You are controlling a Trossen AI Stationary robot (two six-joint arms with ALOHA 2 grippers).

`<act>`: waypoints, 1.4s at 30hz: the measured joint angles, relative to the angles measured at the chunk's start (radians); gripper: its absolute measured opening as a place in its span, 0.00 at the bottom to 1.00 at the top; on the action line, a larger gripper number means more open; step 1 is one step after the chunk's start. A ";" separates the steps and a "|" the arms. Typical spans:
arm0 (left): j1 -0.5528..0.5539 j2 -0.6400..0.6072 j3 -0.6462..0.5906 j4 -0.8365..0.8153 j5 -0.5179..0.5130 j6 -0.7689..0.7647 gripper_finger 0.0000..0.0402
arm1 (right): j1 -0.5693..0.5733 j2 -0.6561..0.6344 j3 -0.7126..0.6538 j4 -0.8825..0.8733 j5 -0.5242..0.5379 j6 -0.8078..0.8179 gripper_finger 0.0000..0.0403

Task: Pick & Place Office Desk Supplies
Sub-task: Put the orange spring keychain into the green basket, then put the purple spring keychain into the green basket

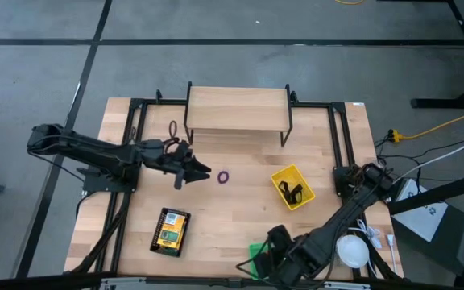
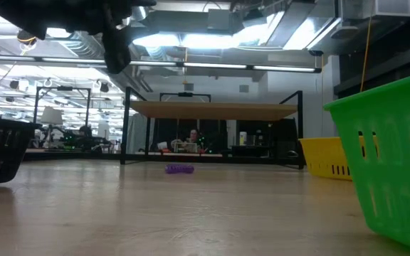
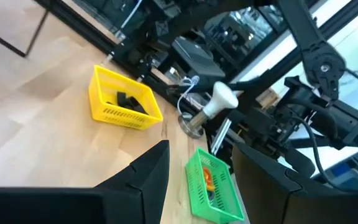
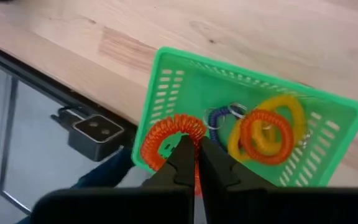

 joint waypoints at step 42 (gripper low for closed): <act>-0.043 0.348 0.345 -0.779 -0.312 0.018 0.42 | -0.111 -0.117 0.000 -0.209 0.136 -0.165 0.48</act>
